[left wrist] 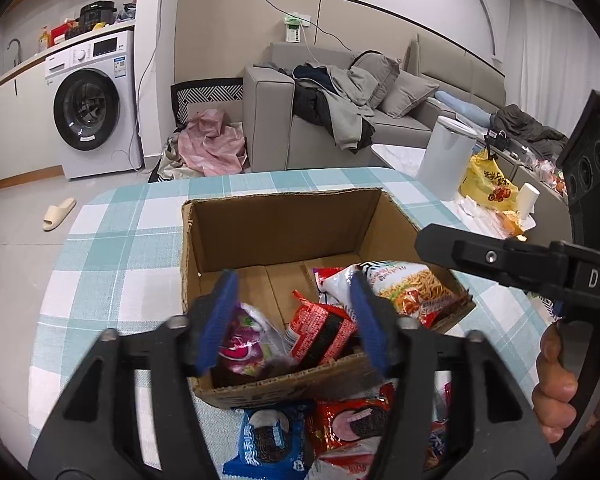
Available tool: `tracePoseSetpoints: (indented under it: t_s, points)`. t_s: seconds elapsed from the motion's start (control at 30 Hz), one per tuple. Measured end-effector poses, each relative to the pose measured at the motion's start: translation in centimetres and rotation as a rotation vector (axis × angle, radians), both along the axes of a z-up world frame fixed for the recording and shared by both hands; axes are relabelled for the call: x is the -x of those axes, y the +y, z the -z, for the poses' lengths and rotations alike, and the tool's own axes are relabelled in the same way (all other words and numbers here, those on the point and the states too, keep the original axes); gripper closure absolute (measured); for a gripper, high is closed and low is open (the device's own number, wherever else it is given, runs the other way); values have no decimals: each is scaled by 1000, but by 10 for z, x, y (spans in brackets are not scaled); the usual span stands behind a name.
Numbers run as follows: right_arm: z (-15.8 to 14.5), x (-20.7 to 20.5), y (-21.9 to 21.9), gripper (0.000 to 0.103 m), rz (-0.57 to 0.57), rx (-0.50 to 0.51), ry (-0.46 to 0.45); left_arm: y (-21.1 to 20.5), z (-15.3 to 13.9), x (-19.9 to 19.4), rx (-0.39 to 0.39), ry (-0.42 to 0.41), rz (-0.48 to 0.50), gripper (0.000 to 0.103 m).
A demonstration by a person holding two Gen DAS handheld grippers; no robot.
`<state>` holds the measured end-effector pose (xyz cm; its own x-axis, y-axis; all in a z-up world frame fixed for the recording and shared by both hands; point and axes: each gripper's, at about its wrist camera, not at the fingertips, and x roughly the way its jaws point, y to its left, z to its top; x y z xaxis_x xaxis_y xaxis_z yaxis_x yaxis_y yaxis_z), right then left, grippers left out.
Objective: Organize snacks
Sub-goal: 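Lift the purple candy bag with the left tool while the right tool carries the noodle bag to the box, then open the left gripper inside the box while the right gripper releases the noodle bag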
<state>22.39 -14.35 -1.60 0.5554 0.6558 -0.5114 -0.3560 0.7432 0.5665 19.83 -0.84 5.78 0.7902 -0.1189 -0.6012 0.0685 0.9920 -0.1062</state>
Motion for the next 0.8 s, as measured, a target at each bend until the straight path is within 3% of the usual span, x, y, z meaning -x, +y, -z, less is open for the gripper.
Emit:
tracePoseSetpoints:
  t_s: [0.07, 0.13, 0.3, 0.37, 0.8]
  points:
    - [-3, 3, -2, 31, 0, 11, -15, 1, -4, 6, -10, -12, -11, 23]
    - [-5, 7, -3, 20, -8, 24, -31, 1, -8, 12, -16, -25, -18, 20]
    - [-9, 18, -4, 5, -29, 51, -57, 4, -16, 26, -19, -32, -29, 8]
    - [-9, 20, -6, 3, -34, 51, -58, 5, -19, 34, -21, -45, -40, 1]
    - [-4, 48, -15, 1, -40, 132, -74, 16, -21, 79, -9, -47, -45, 1]
